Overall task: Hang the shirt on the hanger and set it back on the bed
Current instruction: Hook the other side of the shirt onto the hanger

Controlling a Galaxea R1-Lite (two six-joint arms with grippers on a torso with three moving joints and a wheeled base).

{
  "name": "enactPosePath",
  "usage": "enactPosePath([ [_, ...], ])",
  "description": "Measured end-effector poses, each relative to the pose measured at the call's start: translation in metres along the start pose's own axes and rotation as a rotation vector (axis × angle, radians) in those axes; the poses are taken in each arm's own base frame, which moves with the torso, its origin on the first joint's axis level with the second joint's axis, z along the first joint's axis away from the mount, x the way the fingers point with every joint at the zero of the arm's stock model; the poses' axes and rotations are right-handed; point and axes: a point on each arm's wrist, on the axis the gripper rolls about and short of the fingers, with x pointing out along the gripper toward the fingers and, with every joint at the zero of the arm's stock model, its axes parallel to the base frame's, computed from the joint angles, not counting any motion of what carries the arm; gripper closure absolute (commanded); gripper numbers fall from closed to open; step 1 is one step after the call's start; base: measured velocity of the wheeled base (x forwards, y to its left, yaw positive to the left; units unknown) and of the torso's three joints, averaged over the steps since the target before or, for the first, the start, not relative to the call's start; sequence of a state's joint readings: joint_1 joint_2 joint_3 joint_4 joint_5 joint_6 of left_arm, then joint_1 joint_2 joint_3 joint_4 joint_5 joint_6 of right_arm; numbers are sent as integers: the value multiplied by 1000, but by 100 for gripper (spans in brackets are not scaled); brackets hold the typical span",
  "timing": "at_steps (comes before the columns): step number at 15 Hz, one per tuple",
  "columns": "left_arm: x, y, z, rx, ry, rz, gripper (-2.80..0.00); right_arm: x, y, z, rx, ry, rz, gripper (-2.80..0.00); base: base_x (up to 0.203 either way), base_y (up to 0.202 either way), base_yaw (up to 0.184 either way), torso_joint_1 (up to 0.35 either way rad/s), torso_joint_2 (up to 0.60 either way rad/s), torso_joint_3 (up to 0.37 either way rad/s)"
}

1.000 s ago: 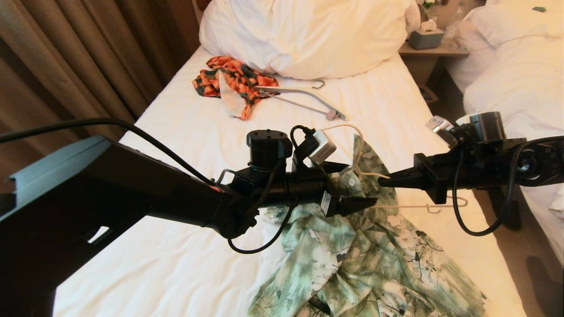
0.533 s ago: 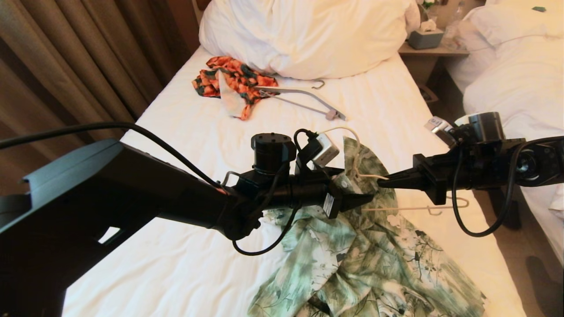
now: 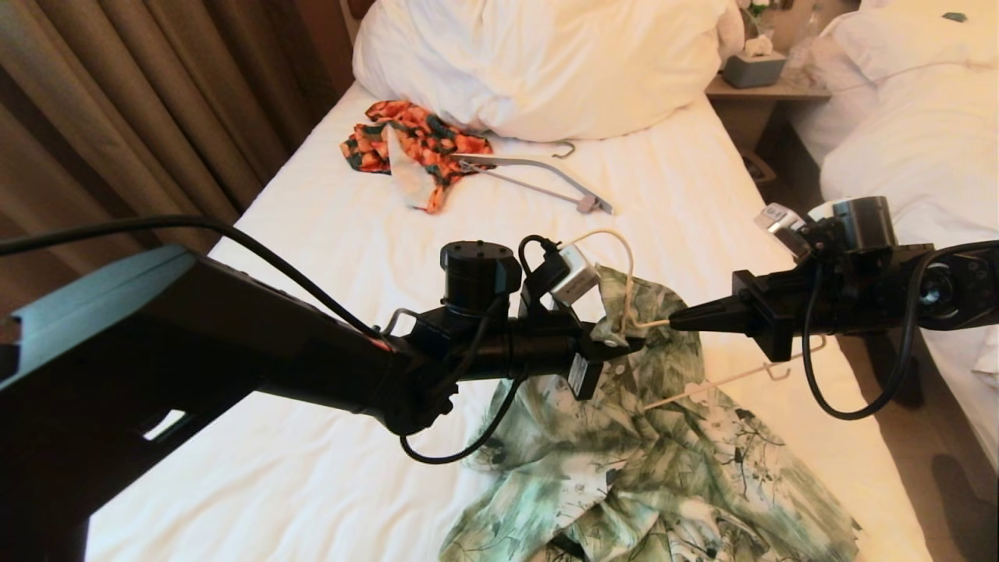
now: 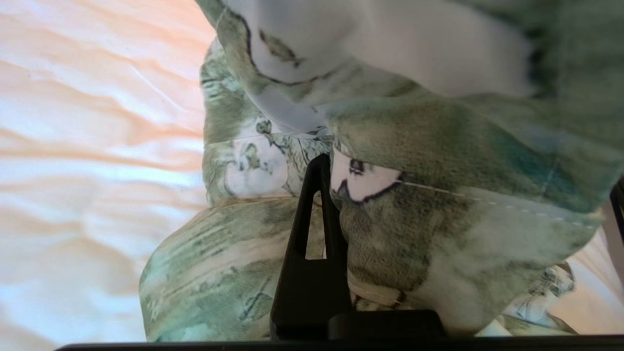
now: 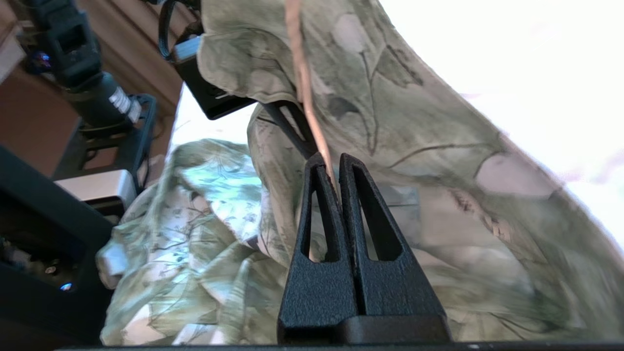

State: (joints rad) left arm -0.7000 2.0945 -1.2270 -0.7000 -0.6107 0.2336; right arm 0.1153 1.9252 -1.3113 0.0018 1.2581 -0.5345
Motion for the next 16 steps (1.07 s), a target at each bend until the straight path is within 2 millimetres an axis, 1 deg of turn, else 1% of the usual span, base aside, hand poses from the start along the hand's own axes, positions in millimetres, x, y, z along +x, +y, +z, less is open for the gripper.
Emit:
enactPosePath([
  [6,-23,-8,7,-6,16,36,0,-8,7,-2,30,3,-18,0,0,0,0,0,0,0],
  [10,-30,-11,10,-5,19,57,0,-17,6,-4,12,5,-46,0,0,0,0,0,0,0],
  [13,-31,-11,11,-4,18,62,0,-25,5,-6,5,4,-70,0,0,0,0,0,0,0],
  [14,-31,-11,12,-3,17,62,0,-26,4,-8,-2,1,-76,-280,0,0,0,0,0,0],
  [16,-32,-11,13,-1,13,63,0,-26,3,-9,-32,-7,-88,-280,0,0,0,0,0,0],
])
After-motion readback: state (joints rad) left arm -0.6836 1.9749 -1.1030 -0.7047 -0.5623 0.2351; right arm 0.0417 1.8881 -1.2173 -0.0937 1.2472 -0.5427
